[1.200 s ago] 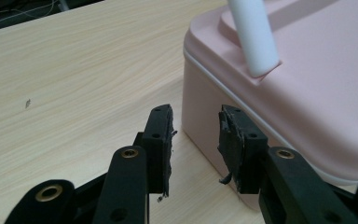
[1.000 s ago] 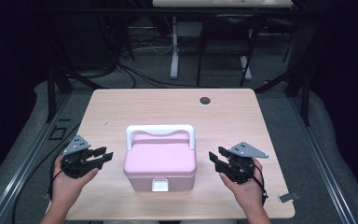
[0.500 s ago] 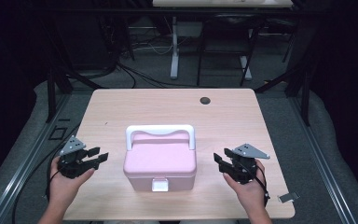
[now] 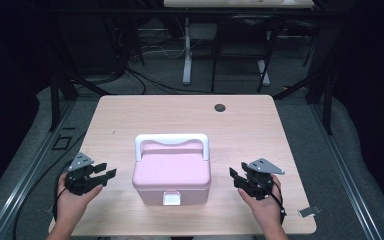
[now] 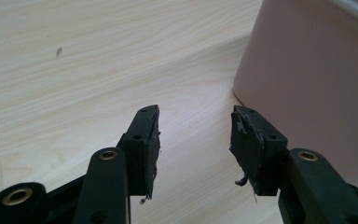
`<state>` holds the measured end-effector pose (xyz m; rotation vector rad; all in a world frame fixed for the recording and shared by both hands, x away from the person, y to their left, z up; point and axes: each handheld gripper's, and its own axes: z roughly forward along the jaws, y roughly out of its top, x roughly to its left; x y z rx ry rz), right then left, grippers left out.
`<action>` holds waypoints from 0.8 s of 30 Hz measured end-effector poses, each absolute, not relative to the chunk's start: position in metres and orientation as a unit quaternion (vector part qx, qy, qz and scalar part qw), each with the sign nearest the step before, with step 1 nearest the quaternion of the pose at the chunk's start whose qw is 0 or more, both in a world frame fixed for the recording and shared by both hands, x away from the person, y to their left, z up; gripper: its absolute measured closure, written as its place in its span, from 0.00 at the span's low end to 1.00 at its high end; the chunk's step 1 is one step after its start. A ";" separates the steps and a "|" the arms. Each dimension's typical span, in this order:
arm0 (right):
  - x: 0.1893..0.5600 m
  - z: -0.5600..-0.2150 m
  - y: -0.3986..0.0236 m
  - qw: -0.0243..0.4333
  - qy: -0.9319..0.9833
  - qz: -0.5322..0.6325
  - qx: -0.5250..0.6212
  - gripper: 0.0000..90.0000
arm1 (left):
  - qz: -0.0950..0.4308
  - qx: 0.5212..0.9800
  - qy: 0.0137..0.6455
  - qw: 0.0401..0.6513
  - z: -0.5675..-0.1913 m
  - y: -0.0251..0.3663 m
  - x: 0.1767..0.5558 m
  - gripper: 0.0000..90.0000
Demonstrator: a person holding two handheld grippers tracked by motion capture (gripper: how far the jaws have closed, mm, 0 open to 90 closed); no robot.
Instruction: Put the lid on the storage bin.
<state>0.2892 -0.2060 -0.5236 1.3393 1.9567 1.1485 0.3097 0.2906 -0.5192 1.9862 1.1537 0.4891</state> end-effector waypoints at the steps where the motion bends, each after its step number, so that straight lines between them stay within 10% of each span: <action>1: 0.289 -0.526 -0.206 0.252 0.719 0.420 0.492 0.55 | 0.191 0.780 0.455 0.385 -0.522 0.290 0.310 0.58; 24: 0.292 -0.541 -0.206 0.266 0.721 0.407 0.494 0.54 | 0.175 0.768 0.473 0.395 -0.534 0.292 0.315 0.54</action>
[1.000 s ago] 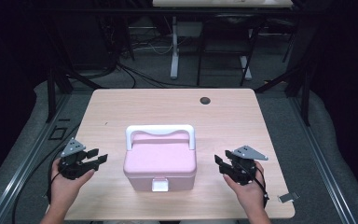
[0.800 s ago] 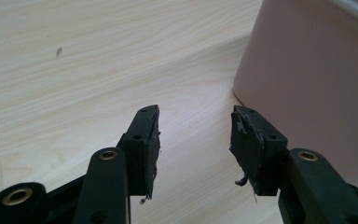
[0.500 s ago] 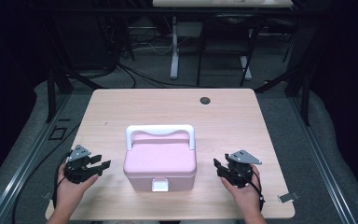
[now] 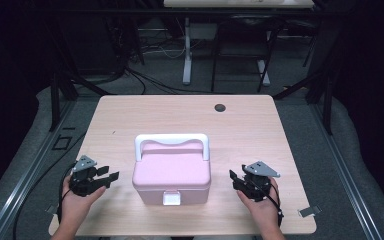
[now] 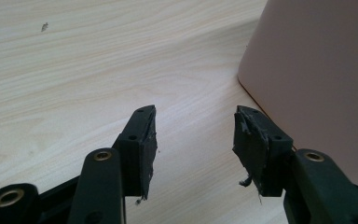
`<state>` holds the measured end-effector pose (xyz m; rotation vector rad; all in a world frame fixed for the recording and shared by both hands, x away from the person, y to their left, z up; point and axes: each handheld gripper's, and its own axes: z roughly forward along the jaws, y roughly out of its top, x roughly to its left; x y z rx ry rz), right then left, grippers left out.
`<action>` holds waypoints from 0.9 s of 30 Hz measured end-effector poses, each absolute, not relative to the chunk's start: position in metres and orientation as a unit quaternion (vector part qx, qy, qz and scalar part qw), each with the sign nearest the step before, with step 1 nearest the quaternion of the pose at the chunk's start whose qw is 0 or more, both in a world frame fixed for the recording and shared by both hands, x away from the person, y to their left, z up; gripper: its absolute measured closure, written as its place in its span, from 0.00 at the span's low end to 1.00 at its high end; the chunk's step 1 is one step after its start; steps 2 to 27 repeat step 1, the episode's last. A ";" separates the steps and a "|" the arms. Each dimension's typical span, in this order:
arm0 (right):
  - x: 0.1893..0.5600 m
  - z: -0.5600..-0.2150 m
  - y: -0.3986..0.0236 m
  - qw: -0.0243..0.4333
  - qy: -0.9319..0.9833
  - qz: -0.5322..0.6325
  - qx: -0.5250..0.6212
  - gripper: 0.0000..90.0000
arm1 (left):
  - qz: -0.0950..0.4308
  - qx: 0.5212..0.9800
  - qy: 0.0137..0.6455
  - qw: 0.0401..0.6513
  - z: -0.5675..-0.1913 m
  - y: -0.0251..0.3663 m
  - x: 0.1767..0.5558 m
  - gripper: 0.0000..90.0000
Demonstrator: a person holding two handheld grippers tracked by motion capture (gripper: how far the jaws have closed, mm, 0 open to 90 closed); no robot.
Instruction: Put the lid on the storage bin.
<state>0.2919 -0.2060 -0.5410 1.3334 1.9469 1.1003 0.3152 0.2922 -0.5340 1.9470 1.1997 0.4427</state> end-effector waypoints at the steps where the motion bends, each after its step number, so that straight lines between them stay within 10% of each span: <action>1: 0.292 -0.541 -0.207 0.269 0.719 0.409 0.493 0.54 | 0.175 0.766 0.474 0.396 -0.534 0.293 0.316 0.53; 27: 0.292 -0.541 -0.207 0.269 0.719 0.409 0.493 0.54 | 0.175 0.766 0.474 0.396 -0.534 0.293 0.316 0.53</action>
